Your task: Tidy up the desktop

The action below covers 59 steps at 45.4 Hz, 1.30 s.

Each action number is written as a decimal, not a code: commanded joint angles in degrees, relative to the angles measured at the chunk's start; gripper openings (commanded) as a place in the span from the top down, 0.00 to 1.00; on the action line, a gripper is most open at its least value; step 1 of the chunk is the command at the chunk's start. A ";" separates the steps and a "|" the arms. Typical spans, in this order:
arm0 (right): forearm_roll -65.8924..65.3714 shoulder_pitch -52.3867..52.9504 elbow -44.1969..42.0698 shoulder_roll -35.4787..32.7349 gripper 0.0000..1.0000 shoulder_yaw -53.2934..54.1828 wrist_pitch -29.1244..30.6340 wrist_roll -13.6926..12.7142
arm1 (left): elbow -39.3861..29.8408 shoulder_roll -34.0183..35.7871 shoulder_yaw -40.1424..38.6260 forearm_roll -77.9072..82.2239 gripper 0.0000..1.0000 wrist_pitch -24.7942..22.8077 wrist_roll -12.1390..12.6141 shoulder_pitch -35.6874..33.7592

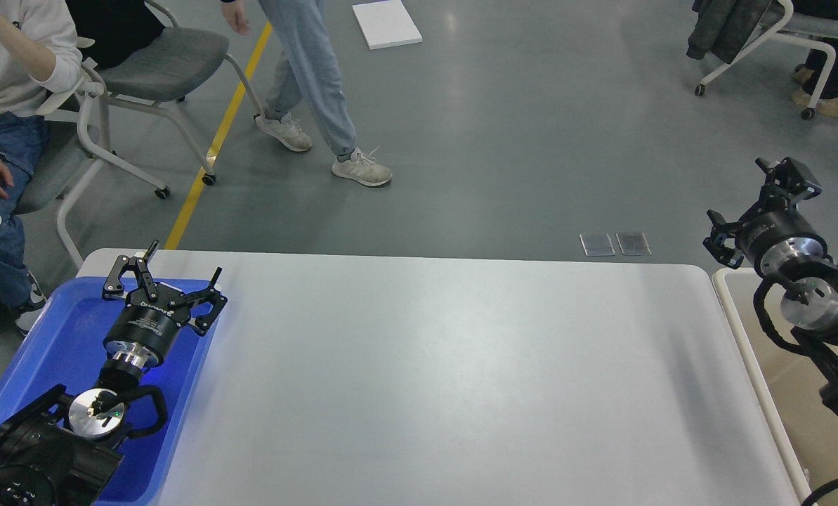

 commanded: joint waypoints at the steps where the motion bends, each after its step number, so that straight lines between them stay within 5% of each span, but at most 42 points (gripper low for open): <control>1: -0.08 -1.87 0.76 1.40 0.00 2.24 6.55 2.47 | 0.00 -0.03 0.00 0.00 0.00 0.00 0.00 0.00; 11: -2.53 -5.03 2.43 3.16 0.00 6.90 10.68 4.04 | 0.00 -0.03 0.00 0.00 0.00 0.00 0.00 0.00; 19: -9.57 -10.22 2.70 3.51 0.00 7.61 16.05 15.11 | 0.00 0.06 -0.09 0.00 0.00 0.00 0.00 0.00; 23: -9.75 -11.62 3.57 3.69 0.00 7.34 16.93 18.11 | 0.00 -0.03 0.00 0.00 0.00 0.00 -0.09 0.00; 31: -8.87 -16.28 10.69 7.37 0.00 8.31 16.32 17.85 | 0.00 -0.03 0.00 0.00 0.00 0.00 0.00 0.00; 59: -8.17 -19.01 8.24 5.36 0.00 10.06 18.07 18.11 | -0.09 -0.03 0.00 0.00 0.00 0.00 0.09 0.00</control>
